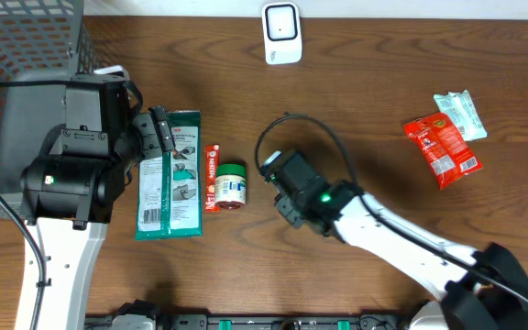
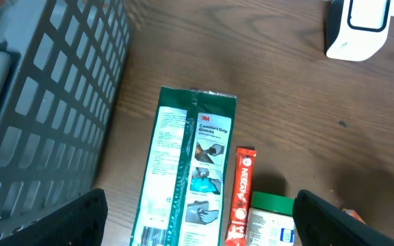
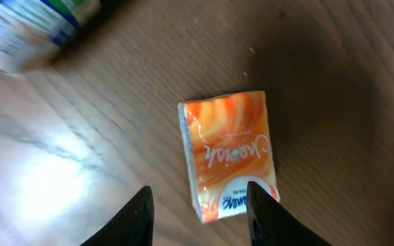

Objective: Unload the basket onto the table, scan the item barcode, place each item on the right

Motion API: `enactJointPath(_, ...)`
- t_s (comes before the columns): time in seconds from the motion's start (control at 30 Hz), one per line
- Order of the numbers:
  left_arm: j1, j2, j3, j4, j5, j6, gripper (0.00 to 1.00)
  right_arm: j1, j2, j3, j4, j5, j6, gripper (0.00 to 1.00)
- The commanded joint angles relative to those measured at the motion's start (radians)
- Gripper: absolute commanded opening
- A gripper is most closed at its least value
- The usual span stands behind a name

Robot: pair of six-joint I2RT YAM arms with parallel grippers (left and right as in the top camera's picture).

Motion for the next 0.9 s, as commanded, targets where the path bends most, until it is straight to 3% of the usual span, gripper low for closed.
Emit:
enactJointPath(0.0, 0.002, 0.004, 0.004, 0.002, -0.01, -0.009, 0.87, 0.024, 0.071, 0.012, 0.004, 0.152, -0.023, 0.4)
enactJointPath(0.13, 0.002, 0.004, 0.004, 0.002, -0.009, -0.009, 0.87, 0.024, 0.135, 0.012, 0.019, 0.186, -0.023, 0.44)
enactJointPath(0.63, 0.002, 0.004, 0.004, 0.002, -0.009, -0.009, 0.87, 0.042, 0.164, 0.013, 0.061, 0.248, -0.031, 0.46)
enactJointPath(0.87, 0.002, 0.004, 0.004, 0.002, -0.009, -0.009, 0.87, 0.078, 0.164, 0.013, 0.076, 0.249, -0.031, 0.39)
